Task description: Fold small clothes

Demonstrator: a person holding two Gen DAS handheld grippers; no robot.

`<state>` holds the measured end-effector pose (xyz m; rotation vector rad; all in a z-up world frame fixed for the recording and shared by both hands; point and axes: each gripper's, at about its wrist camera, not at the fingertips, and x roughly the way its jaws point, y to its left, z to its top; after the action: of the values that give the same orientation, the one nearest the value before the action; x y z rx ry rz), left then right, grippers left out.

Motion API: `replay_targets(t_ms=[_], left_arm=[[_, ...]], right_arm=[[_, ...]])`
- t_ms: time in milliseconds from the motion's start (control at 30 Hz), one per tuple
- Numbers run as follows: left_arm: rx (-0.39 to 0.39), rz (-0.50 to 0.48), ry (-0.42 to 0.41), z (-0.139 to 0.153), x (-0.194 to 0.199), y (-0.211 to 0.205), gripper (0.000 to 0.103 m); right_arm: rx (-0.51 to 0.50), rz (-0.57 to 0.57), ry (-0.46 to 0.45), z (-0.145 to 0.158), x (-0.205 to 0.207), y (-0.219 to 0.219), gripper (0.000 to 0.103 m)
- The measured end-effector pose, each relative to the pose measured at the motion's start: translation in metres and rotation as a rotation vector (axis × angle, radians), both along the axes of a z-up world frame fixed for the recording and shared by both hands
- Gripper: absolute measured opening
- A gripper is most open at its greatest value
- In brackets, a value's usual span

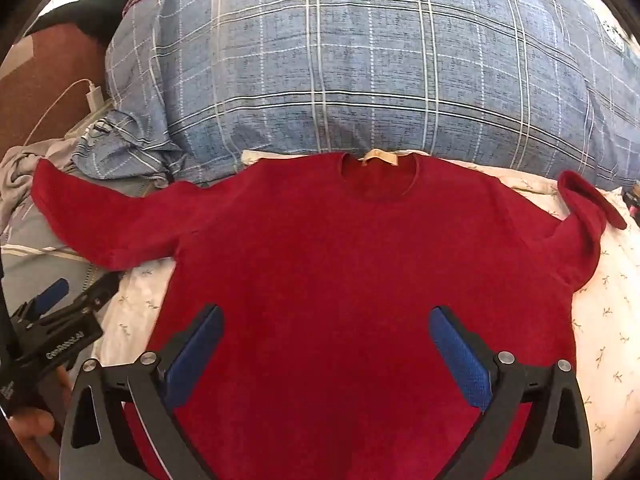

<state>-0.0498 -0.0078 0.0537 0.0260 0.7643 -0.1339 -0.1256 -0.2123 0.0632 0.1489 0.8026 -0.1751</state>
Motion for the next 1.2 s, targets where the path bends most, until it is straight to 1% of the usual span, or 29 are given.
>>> replay_targets(t_ms=[67,133,167,267,367,500,600,633,667,700,767,800,1200], left_arm=[[0.005,-0.004,0.004,-0.001,0.001,-0.003,0.103],[0.016,-0.006,0.013,-0.002,0.003,-0.007,0.103],[0.014,-0.01,0.008,-0.001,0.002,-0.007,0.103],[0.001,-0.009,-0.009,0.002,0.001,-0.006,0.103],[0.002,-0.008,-0.003,0.001,0.003,-0.007,0.103],[0.002,-0.009,-0.005,0.002,0.004,-0.009,0.103],[-0.006,-0.002,-0.003,0.001,0.005,-0.007,0.103],[-0.005,0.0,-0.002,0.001,0.005,-0.008,0.103],[-0.003,0.002,-0.003,0.001,0.006,-0.008,0.103],[0.0,0.003,-0.004,0.001,0.006,-0.008,0.103],[0.006,0.003,-0.006,0.001,0.006,-0.008,0.103],[0.008,0.004,-0.005,0.0,0.006,-0.008,0.103],[0.012,0.013,-0.009,-0.001,0.008,-0.006,0.103]], right_arm=[[0.003,-0.004,-0.006,-0.005,0.0,-0.005,0.101],[0.015,-0.024,0.012,-0.013,0.003,-0.01,0.101],[0.039,-0.023,0.029,-0.013,0.005,-0.012,0.1],[0.047,-0.03,0.009,-0.012,-0.004,-0.017,0.1],[0.02,-0.044,-0.036,-0.014,0.0,-0.024,0.1],[0.005,-0.076,-0.033,-0.013,-0.003,-0.033,0.1],[-0.021,-0.078,-0.01,-0.013,-0.003,-0.034,0.1],[-0.046,-0.078,-0.003,-0.013,-0.003,-0.033,0.1],[-0.074,-0.079,0.025,-0.014,-0.003,-0.032,0.1],[-0.078,-0.079,0.032,-0.015,-0.002,-0.032,0.1],[-0.049,-0.078,0.044,-0.018,-0.001,-0.031,0.1],[-0.029,-0.078,0.029,-0.02,-0.002,-0.031,0.1],[-0.023,-0.055,0.016,-0.025,0.001,-0.023,0.1]])
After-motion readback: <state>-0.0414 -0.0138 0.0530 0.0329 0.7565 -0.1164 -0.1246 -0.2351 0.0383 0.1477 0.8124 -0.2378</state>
